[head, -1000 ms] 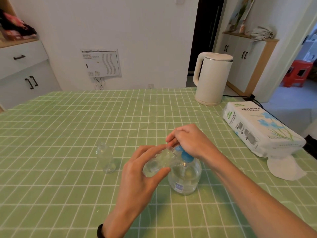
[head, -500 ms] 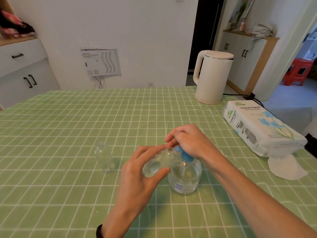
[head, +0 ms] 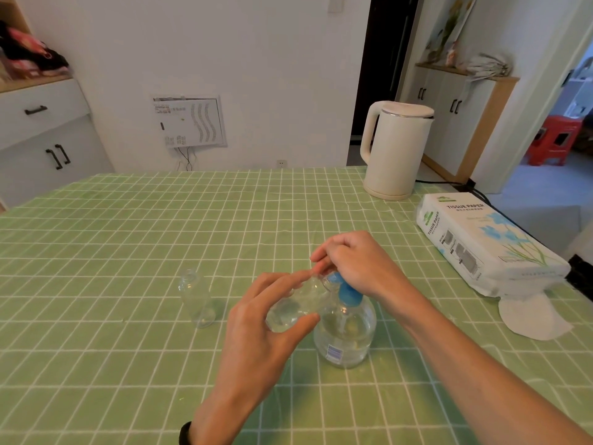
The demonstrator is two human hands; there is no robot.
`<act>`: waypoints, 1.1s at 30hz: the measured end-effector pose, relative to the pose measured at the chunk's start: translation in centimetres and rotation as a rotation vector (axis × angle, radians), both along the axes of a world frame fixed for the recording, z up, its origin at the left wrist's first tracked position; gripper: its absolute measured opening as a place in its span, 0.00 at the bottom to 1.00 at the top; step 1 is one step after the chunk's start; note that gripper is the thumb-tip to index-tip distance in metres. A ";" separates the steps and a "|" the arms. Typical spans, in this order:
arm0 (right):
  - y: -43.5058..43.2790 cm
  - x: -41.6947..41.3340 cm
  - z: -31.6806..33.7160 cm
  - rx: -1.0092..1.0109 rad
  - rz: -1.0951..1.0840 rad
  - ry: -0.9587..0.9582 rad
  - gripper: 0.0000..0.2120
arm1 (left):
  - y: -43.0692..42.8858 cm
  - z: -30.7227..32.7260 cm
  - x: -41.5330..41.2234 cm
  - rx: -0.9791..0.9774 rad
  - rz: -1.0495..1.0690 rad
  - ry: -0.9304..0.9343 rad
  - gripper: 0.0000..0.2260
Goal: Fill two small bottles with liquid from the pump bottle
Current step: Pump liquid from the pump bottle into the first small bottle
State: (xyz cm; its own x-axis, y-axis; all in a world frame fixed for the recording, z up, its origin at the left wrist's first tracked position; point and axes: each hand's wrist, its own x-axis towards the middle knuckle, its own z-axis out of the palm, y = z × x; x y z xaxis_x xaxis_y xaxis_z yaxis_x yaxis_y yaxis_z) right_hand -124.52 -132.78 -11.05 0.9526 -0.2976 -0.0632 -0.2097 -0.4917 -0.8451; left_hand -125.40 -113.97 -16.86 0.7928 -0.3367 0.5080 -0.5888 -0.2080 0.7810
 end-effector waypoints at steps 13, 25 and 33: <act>0.2 -0.1 -0.4 0.033 -0.033 0.006 0.16 | 0.1 -0.1 -0.3 0.020 0.013 0.010 0.25; 0.0 0.1 -0.6 0.042 -0.030 -0.026 0.15 | 0.0 -0.2 -0.1 0.016 0.020 -0.001 0.25; 0.1 -0.1 -0.7 0.003 -0.059 -0.014 0.16 | 0.1 -0.5 -0.2 0.016 0.021 0.012 0.25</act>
